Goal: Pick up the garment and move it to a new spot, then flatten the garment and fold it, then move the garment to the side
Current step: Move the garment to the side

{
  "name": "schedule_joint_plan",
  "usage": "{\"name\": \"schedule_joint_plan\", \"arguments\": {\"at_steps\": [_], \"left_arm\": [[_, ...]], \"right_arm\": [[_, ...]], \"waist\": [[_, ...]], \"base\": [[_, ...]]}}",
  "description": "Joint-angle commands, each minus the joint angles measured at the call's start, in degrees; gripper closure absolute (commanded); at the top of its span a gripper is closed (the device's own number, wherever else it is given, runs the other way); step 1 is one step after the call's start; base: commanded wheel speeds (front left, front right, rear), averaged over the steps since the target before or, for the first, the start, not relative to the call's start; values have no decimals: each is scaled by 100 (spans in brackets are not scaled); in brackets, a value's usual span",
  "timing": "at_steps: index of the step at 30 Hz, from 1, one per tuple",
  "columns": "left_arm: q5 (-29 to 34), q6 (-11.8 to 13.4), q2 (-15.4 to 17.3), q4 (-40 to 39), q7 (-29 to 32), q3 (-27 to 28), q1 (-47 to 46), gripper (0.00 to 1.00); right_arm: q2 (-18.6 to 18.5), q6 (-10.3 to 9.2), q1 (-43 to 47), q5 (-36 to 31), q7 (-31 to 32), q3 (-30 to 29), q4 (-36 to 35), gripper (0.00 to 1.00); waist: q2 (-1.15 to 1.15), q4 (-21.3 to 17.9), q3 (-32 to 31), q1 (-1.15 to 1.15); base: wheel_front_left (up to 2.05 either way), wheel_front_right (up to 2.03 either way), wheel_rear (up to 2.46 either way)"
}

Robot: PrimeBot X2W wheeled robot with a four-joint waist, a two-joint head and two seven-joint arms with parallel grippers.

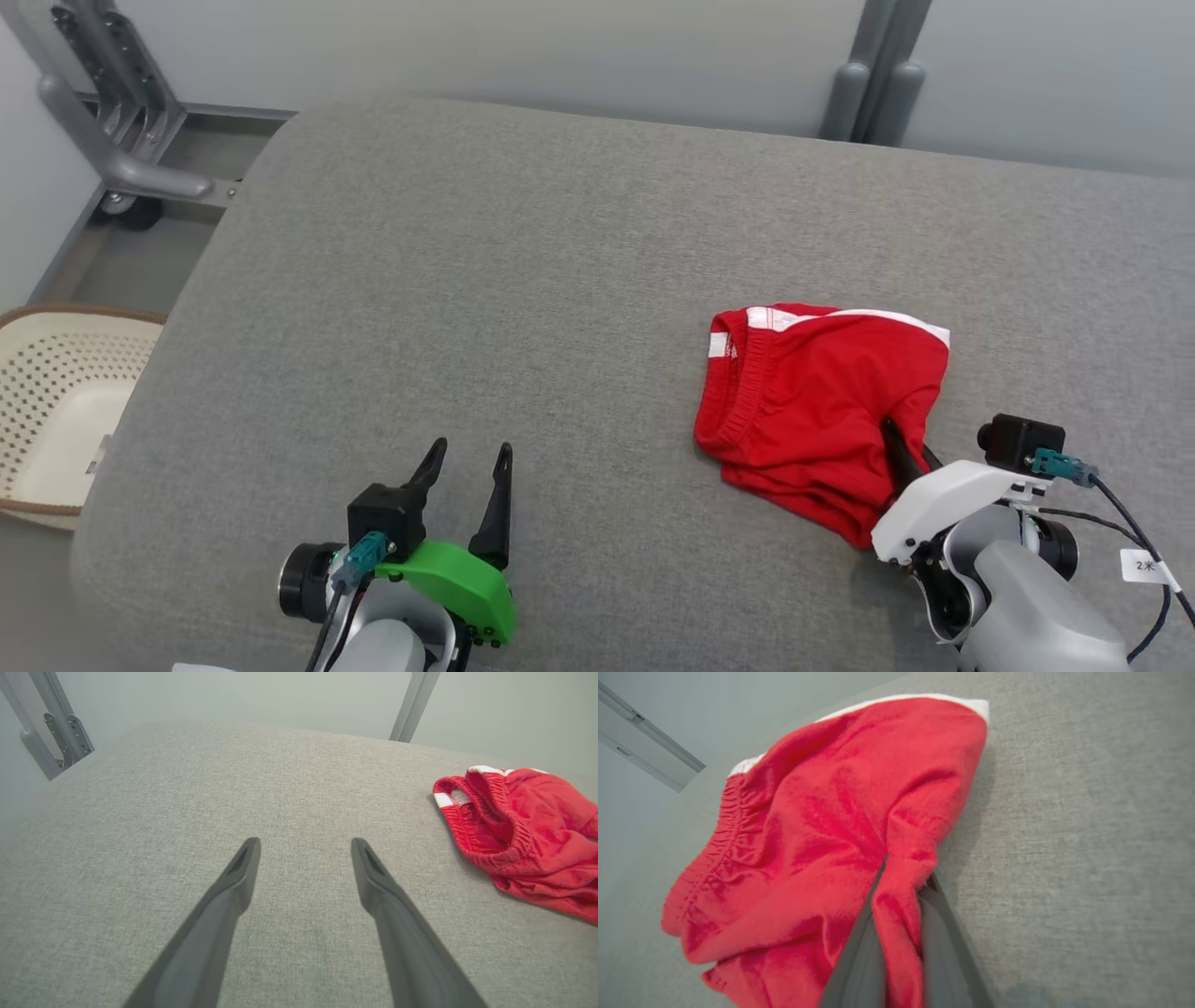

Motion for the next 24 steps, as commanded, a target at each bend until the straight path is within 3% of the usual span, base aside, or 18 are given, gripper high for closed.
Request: {"name": "schedule_joint_plan", "arguments": {"at_steps": [1,11,24], "left_arm": [[50,-7,17,-19,2,13,83,0],[186,-71,17,-211,2,84,0,0],[374,-163,19,-429,2,90,-231,0]], "right_arm": [[-39,-12,70,-16,-19,-34,-19,100],[0,-11,165,-170,-21,-131,-127,100],[114,-10,257,23,-21,154,-136,100]], "waist": [[0,-309,-100,0],[0,-1641,-149,0],[0,-3288,46,0]], "base": [[0,0,0],[0,0,0],[0,0,0]]}}
